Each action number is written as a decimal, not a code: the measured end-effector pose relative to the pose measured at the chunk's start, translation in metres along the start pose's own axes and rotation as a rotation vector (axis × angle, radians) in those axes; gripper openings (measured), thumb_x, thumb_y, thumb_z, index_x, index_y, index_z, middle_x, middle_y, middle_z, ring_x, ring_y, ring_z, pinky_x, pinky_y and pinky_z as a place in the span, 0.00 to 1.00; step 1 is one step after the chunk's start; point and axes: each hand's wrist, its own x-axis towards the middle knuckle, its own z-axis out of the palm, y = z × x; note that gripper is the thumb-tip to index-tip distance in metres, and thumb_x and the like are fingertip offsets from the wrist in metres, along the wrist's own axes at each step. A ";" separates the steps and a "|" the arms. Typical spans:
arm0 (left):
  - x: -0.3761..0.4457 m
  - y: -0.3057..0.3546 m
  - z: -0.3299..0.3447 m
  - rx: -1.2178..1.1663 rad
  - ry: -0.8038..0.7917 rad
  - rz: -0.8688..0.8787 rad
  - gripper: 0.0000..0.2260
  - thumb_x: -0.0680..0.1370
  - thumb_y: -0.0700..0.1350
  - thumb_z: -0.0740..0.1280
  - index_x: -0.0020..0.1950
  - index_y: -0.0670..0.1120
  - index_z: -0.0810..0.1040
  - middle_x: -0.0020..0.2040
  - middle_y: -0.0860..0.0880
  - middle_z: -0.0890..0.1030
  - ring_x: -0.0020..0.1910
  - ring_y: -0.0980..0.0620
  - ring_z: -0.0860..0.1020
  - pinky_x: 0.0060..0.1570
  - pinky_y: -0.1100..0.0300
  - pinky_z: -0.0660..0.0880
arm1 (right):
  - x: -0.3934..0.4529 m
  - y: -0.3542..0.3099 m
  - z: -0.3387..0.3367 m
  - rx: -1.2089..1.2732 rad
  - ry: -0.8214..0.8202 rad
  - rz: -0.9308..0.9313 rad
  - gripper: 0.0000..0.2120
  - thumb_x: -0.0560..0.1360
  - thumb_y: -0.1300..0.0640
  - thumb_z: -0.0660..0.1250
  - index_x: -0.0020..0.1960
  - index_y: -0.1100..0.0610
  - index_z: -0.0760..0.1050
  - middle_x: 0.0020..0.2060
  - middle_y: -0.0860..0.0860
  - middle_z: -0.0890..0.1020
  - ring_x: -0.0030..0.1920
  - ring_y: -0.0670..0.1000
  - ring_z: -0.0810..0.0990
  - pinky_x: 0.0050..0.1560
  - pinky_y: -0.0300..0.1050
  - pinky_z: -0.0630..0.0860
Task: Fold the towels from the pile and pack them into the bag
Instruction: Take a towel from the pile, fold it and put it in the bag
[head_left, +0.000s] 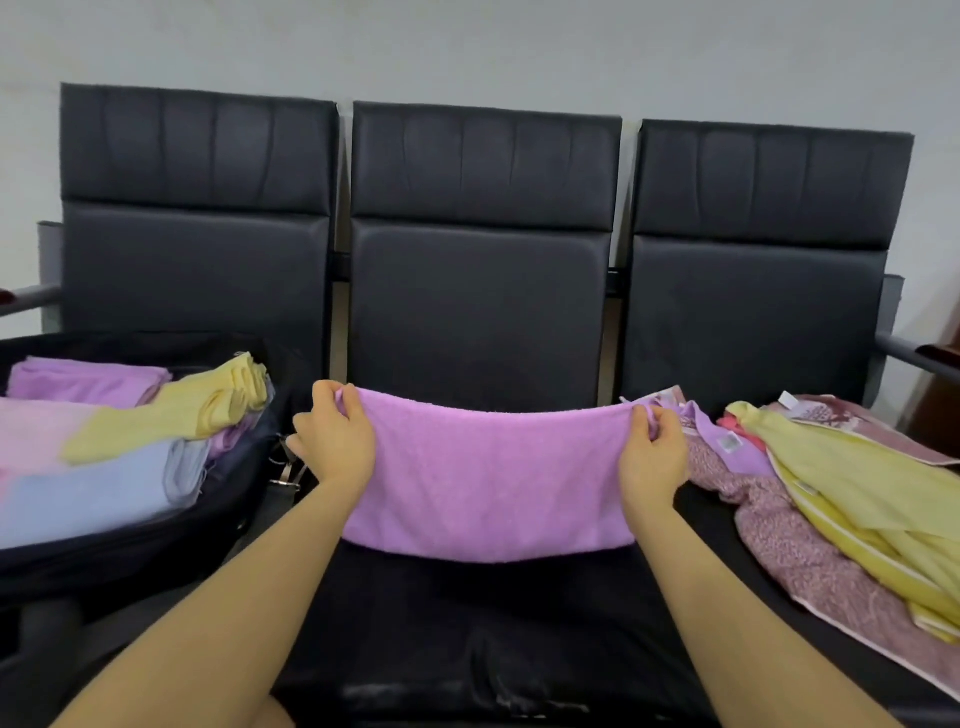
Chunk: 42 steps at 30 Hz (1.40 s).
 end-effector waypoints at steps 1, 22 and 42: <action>-0.002 -0.005 0.003 0.043 -0.009 0.000 0.08 0.83 0.48 0.55 0.53 0.46 0.70 0.44 0.45 0.70 0.46 0.46 0.65 0.58 0.48 0.63 | -0.001 0.007 0.001 -0.052 0.005 0.022 0.16 0.81 0.51 0.57 0.34 0.49 0.63 0.34 0.50 0.73 0.42 0.53 0.72 0.57 0.54 0.67; 0.031 -0.068 0.086 0.385 -0.207 0.028 0.11 0.84 0.45 0.52 0.55 0.40 0.69 0.48 0.39 0.79 0.47 0.38 0.76 0.51 0.48 0.66 | 0.028 0.064 0.063 -0.302 -0.272 0.013 0.11 0.82 0.54 0.55 0.53 0.60 0.72 0.43 0.54 0.77 0.42 0.54 0.75 0.42 0.44 0.68; -0.044 -0.099 0.072 0.983 -1.076 0.467 0.27 0.81 0.62 0.43 0.77 0.58 0.36 0.76 0.52 0.32 0.75 0.45 0.32 0.70 0.39 0.32 | -0.027 0.107 0.054 -1.156 -1.093 -0.539 0.26 0.83 0.46 0.42 0.78 0.49 0.38 0.77 0.49 0.39 0.77 0.51 0.40 0.74 0.47 0.38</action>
